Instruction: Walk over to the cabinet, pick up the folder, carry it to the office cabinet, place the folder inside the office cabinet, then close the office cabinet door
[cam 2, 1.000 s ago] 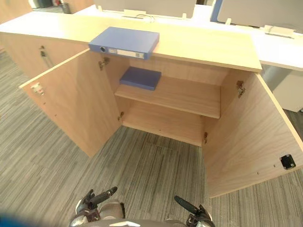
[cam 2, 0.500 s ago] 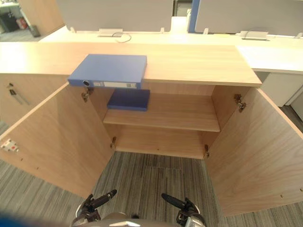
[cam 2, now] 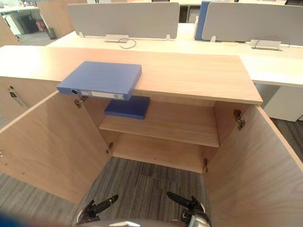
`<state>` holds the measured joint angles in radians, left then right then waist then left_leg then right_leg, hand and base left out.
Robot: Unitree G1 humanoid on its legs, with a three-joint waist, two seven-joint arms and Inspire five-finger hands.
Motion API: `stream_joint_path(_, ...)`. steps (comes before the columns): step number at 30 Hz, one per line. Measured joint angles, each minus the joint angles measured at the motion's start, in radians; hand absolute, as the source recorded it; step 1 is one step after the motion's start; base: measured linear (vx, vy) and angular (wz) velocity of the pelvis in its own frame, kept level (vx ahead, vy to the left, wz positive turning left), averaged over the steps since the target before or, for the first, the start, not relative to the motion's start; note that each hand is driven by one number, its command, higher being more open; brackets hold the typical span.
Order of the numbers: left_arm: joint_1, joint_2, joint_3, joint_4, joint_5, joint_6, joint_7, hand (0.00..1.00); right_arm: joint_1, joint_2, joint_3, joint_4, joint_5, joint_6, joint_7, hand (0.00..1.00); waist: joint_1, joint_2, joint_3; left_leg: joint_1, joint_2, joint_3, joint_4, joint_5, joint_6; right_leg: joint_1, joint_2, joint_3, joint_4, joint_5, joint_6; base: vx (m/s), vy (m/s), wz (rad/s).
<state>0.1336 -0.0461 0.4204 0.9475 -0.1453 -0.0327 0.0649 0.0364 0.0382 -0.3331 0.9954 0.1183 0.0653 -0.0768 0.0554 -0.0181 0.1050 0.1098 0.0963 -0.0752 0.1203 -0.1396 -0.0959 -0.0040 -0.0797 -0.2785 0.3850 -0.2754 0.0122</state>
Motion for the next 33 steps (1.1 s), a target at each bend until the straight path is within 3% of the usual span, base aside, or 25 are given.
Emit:
stream_joint_path(3,0.0,0.002,0.005,-0.002,0.0,0.0,-0.004,1.0,0.001,-0.001,0.0,0.0,0.001,-0.001,-0.001,1.0,-0.003,0.003,0.01,-0.014,0.022,0.0,0.091,-0.043,-0.027,0.049,0.024,-0.017,-0.03,0.0,0.0,0.13,-0.075,0.08)
stream_joint_path(6,-0.005,-0.009,0.046,-0.035,-0.001,0.0,-0.005,1.0,0.003,-0.005,0.003,-0.007,0.002,-0.002,-0.001,1.0,-0.004,0.008,0.032,-0.182,0.029,0.009,0.496,-0.081,-0.054,0.098,0.033,-0.019,-0.067,-0.017,-0.013,0.08,-0.012,-0.01)
stream_joint_path(8,-0.001,-0.02,0.062,-0.055,-0.008,0.002,-0.002,1.0,0.004,-0.02,0.007,-0.02,0.002,-0.002,-0.004,1.0,0.002,0.032,0.045,-0.303,0.081,0.057,0.759,-0.066,-0.043,0.147,0.056,-0.013,-0.089,-0.023,-0.024,0.1,0.071,-0.12)
stream_joint_path(9,0.0,-0.021,0.058,-0.062,-0.01,0.002,0.0,1.0,0.01,-0.021,0.01,-0.019,0.002,-0.001,-0.012,1.0,0.003,0.029,0.046,-0.323,0.098,0.099,0.771,-0.095,-0.003,0.172,0.052,-0.006,-0.104,-0.023,-0.022,0.11,0.078,-0.12)
stream_joint_path(11,0.004,-0.018,0.047,-0.088,-0.01,0.003,0.004,1.0,0.014,-0.02,0.01,-0.016,0.002,0.0,-0.017,1.0,0.014,0.021,0.046,-0.336,0.1,0.146,0.673,-0.13,0.008,0.19,0.032,0.017,-0.123,-0.018,-0.014,0.19,0.162,-0.33)
stream_joint_path(12,0.013,-0.013,0.008,-0.112,-0.011,0.003,0.013,1.0,0.018,-0.021,0.009,-0.01,0.003,0.0,-0.018,1.0,0.02,0.015,0.043,-0.324,0.071,0.14,0.515,-0.116,0.016,0.19,0.015,0.03,-0.13,-0.015,0.005,0.24,0.241,-0.42)
stream_joint_path(14,0.04,-0.012,-0.067,-0.165,-0.038,0.008,0.017,1.0,0.018,-0.033,0.01,0.006,0.007,0.001,-0.021,1.0,0.023,0.017,0.036,-0.294,0.033,0.122,0.326,-0.011,0.043,0.195,0.0,0.048,-0.151,-0.016,0.046,0.24,0.239,-0.22)
stream_joint_path(15,0.064,0.003,-0.111,-0.23,-0.056,0.014,0.025,1.0,0.029,-0.014,0.013,0.001,0.007,0.002,-0.021,1.0,0.019,-0.014,0.026,-0.272,0.002,0.137,0.276,0.0,0.054,0.194,-0.033,0.047,-0.164,-0.001,0.068,0.24,0.184,-0.1)
stream_joint_path(18,0.14,0.029,-0.224,-0.409,-0.113,0.015,0.023,1.0,0.054,-0.001,0.038,-0.015,0.007,0.003,-0.021,1.0,0.02,-0.04,0.012,-0.231,-0.034,0.167,0.226,0.008,0.072,0.201,-0.077,0.055,-0.164,0.025,0.086,0.21,0.157,-0.11)
stream_joint_path(22,0.202,0.065,-0.321,-0.635,-0.268,0.008,-0.05,1.0,0.057,0.0,0.051,-0.043,0.001,0.002,-0.009,1.0,0.025,-0.022,-0.002,-0.136,-0.042,0.219,0.067,0.064,0.091,0.197,-0.089,0.097,-0.184,0.093,0.095,0.09,0.061,-0.31)
stream_joint_path(27,0.217,0.074,-0.379,-0.77,-0.372,0.0,-0.089,1.0,0.058,-0.023,0.083,-0.044,-0.006,0.017,0.01,1.0,0.019,0.003,-0.01,-0.083,-0.06,0.231,-0.062,0.129,0.094,0.187,-0.097,0.099,-0.191,0.1,0.094,0.02,-0.031,-0.08)
stream_joint_path(31,0.308,0.052,-0.398,-0.904,-0.454,0.013,-0.117,1.0,0.083,-0.059,0.087,-0.056,-0.012,0.036,0.013,1.0,0.019,0.031,-0.017,-0.042,-0.063,0.23,-0.094,0.138,0.094,0.102,-0.117,0.118,0.023,0.087,0.085,0.0,0.018,-0.02)
stream_joint_path(33,0.329,0.052,-0.386,-0.94,-0.492,0.013,-0.119,1.0,0.101,-0.057,0.086,-0.071,-0.027,0.038,0.018,1.0,0.024,0.019,-0.012,-0.025,-0.082,0.229,-0.099,0.133,0.093,0.056,-0.148,0.122,0.14,0.07,0.069,0.0,0.008,0.03)
